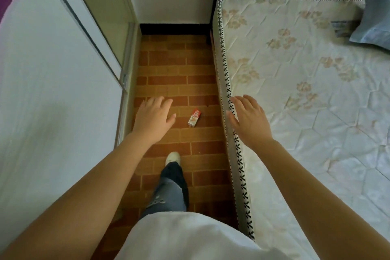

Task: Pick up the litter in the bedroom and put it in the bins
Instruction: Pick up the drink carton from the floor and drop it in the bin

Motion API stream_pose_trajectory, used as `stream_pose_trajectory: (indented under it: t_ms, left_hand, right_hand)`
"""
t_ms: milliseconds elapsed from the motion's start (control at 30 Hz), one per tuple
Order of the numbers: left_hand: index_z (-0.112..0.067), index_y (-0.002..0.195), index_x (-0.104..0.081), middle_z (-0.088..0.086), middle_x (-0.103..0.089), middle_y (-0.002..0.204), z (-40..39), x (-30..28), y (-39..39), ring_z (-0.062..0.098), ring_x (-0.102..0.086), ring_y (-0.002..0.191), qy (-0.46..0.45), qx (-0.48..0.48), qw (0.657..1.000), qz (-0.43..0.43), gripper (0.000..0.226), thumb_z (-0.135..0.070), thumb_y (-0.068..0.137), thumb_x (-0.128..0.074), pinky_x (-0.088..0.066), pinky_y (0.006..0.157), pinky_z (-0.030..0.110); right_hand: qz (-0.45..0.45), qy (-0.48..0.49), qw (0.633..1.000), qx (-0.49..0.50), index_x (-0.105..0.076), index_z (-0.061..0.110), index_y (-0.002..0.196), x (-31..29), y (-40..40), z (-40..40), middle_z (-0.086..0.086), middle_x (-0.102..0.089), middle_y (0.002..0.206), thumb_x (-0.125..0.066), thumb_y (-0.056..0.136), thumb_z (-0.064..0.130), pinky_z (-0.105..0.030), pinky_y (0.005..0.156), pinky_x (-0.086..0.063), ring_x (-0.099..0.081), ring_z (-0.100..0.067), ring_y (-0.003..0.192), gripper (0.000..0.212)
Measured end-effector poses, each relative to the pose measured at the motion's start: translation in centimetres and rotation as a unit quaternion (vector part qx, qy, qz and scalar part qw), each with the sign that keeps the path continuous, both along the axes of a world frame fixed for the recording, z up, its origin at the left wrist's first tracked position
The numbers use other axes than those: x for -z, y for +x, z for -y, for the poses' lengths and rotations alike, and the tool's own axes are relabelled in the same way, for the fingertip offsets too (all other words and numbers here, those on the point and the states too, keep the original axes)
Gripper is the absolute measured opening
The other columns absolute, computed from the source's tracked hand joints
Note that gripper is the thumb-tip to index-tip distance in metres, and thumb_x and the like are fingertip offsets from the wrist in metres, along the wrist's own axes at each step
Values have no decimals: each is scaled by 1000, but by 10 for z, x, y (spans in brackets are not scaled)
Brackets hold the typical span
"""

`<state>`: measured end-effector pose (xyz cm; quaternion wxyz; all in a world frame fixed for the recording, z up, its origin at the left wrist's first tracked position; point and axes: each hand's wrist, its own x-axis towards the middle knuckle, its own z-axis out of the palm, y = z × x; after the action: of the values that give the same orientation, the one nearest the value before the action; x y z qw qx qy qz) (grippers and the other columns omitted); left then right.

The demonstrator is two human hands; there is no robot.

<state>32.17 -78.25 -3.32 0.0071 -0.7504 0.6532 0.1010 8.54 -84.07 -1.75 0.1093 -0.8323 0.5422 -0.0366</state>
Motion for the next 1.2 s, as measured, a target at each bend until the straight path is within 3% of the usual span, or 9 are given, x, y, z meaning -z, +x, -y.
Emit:
stream_pose_trajectory:
  t_ms: [333, 733, 967, 1200]
  left_hand:
    - [-17, 139, -33, 8, -40, 143, 159, -1, 76, 25, -35, 134, 22, 84, 996, 12, 50, -39, 95, -37, -31, 110, 40]
    - [-16, 139, -33, 11, -40, 144, 233, 32, 87, 27, -34, 135, 29, 103, 994, 4, 50, -39, 95, -38, -29, 111, 41]
    - [-16, 139, -32, 10, -38, 144, 229, 112, 78, 28, -33, 135, 69, 121, 990, 3, 49, -38, 96, -37, -31, 108, 43]
    - [-15, 141, -31, 11, -37, 145, 213, 262, 66, 28, -33, 134, 97, 123, 987, 23, 50, -37, 96, -36, -28, 109, 43]
  right_hand:
    - [-4, 33, 997, 67, -41, 12, 135, 7, 81, 120, -6, -47, 140, -37, 96, 36, -42, 111, -28, -32, -26, 136, 46]
    - [15, 7, 997, 79, -42, 10, 133, 40, 104, 184, -9, -50, 136, -39, 95, 32, -42, 108, -32, -36, -27, 133, 44]
    - [9, 38, 998, 52, -41, 7, 134, 124, 101, 181, -11, -51, 135, -26, 94, 39, -43, 108, -34, -38, -29, 131, 53]
    - [13, 83, 994, 64, -35, 9, 139, 274, 88, 162, -9, -43, 142, -39, 96, 31, -39, 112, -26, -30, -26, 137, 48]
